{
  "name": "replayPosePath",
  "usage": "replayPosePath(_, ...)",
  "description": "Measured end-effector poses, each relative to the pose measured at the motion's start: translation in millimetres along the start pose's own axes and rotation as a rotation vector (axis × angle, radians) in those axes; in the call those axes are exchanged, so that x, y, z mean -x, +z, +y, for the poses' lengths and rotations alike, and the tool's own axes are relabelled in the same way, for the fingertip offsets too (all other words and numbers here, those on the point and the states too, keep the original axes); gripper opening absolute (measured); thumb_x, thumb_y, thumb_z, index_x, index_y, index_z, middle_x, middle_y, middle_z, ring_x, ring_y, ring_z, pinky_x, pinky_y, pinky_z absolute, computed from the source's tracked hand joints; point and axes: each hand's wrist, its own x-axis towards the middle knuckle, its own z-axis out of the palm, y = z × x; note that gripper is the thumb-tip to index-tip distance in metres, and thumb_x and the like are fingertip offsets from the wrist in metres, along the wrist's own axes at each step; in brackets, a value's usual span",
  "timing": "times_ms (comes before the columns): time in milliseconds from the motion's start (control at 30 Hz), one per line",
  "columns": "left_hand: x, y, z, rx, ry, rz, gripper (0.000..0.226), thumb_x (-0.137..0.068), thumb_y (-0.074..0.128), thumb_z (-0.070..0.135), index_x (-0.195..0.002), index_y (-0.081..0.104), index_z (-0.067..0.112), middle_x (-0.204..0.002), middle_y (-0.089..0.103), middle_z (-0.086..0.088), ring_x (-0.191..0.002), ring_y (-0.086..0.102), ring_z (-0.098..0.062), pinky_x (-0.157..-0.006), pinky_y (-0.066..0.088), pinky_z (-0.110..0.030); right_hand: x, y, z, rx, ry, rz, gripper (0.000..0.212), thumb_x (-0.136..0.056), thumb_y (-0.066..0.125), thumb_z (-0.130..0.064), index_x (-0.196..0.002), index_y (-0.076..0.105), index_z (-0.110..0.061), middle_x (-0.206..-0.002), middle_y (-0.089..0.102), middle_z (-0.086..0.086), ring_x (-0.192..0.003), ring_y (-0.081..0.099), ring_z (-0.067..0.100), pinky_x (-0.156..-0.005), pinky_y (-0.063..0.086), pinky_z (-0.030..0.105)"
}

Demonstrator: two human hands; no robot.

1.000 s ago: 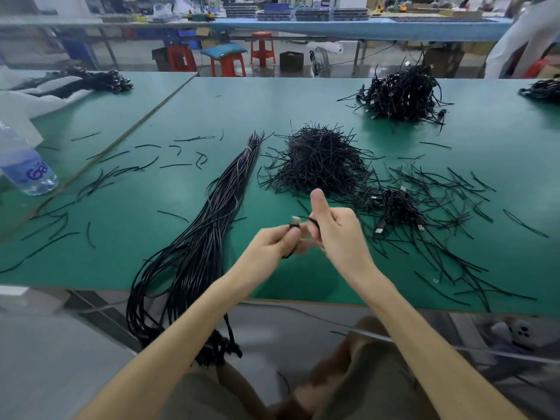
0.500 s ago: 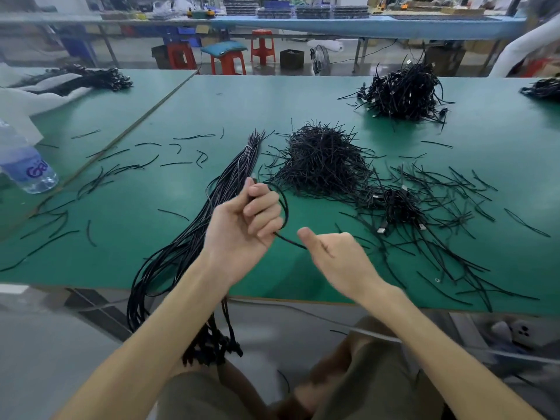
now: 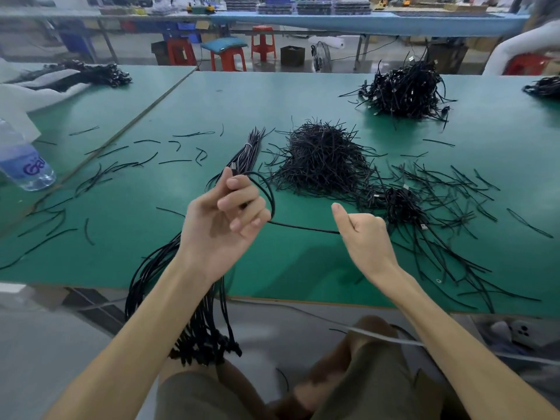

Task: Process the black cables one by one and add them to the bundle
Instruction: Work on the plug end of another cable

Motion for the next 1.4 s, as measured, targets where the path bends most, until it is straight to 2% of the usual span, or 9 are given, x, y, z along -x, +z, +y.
replayPosePath(133,1,2,-4,-0.154,-0.024,0.091,0.047,-0.111,0.034,0.038,-0.072,0.054,0.021,-0.055,0.031,0.009,-0.050,0.021,-0.011,-0.054,0.024,-0.025,0,1,-3,-0.046,0.007,0.023,0.064,-0.107,0.045,-0.042,-0.053,0.019,-0.017,-0.043,0.015,-0.009,-0.044,0.017,0.013,-0.050,0.019,0.034)
replayPosePath(300,0,-5,-26,-1.480,-0.162,0.092,0.048,-0.108,0.045,0.036,-0.063,0.057,0.024,-0.055,0.046,0.014,-0.049,0.038,-0.007,-0.053,0.032,-0.020,-8,-3,-20,-0.137,0.079,0.126,0.065,-0.105,0.050,-0.040,-0.052,0.021,-0.016,-0.044,0.019,-0.006,-0.044,0.018,0.012,-0.047,0.019,0.025)
replayPosePath(367,-1,-9,-44,-1.708,-0.176,0.121,0.046,-0.109,0.046,0.032,-0.068,0.063,0.022,-0.057,0.058,0.013,-0.054,0.050,-0.013,-0.060,0.042,-0.027,-5,0,-34,-0.170,0.041,0.125,0.067,-0.104,0.050,-0.042,-0.051,0.022,-0.012,-0.045,0.022,-0.004,-0.045,0.021,0.012,-0.047,0.021,0.026)
replayPosePath(467,-4,-14,-58,-1.392,0.017,0.271,0.041,-0.110,0.042,0.021,-0.087,0.073,0.007,-0.078,0.073,-0.005,-0.069,0.068,-0.021,-0.075,0.054,-0.030,1,6,-52,-0.287,0.011,0.097,0.069,-0.105,0.048,-0.043,-0.046,0.029,-0.012,-0.040,0.030,-0.007,-0.041,0.028,0.010,-0.049,0.027,0.026)
replayPosePath(600,-11,-15,-63,-1.083,0.069,0.391,0.049,-0.106,0.043,0.039,-0.082,0.069,0.005,-0.082,0.064,-0.005,-0.079,0.059,-0.013,-0.081,0.046,-0.027,16,19,-63,-0.350,-0.041,0.047,0.069,-0.106,0.046,-0.042,-0.040,0.037,-0.021,-0.037,0.037,-0.010,-0.039,0.035,0.007,-0.050,0.030,0.020)
replayPosePath(767,-19,0,-53,-0.351,-0.029,0.404,0.056,-0.111,0.028,0.040,-0.134,0.057,-0.002,-0.133,0.068,-0.013,-0.124,0.065,-0.024,-0.098,0.054,-0.032,36,35,-64,-0.309,-0.103,-0.012,0.068,-0.106,0.045,-0.044,-0.042,0.039,-0.021,-0.037,0.041,-0.009,-0.037,0.038,0.010,-0.045,0.030,0.021)
replayPosePath(867,-20,5,-50,-0.136,-0.006,0.525,0.047,-0.112,0.030,0.034,-0.116,0.064,0.001,-0.097,0.074,-0.004,-0.088,0.074,-0.021,-0.086,0.057,-0.034,40,37,-60,-0.244,-0.106,-0.046,0.067,-0.106,0.047,-0.044,-0.045,0.043,-0.016,-0.041,0.047,0.000,-0.040,0.043,0.020,-0.048,0.039,0.039)
replayPosePath(967,-19,7,-52,0.015,0.021,0.659,0.035,-0.111,0.037,0.030,-0.097,0.061,0.008,-0.066,0.050,0.005,-0.055,0.051,-0.015,-0.077,0.048,-0.032,47,39,-56,-0.116,-0.150,-0.094,0.063,-0.104,0.050,-0.045,-0.049,0.036,-0.019,-0.044,0.043,0.005,-0.046,0.040,0.033,-0.049,0.032,0.041)
replayPosePath(1400,-18,6,-46,-0.053,0.041,0.611,0.042,-0.108,0.044,0.032,-0.070,0.056,0.016,-0.059,0.021,0.009,-0.044,0.018,-0.010,-0.041,0.023,-0.023,51,27,-46,0.241,-0.384,-0.153,0.055,-0.102,0.049,-0.048,-0.062,0.032,-0.015,-0.049,0.027,-0.004,-0.047,0.032,0.028,-0.049,0.027,0.035)
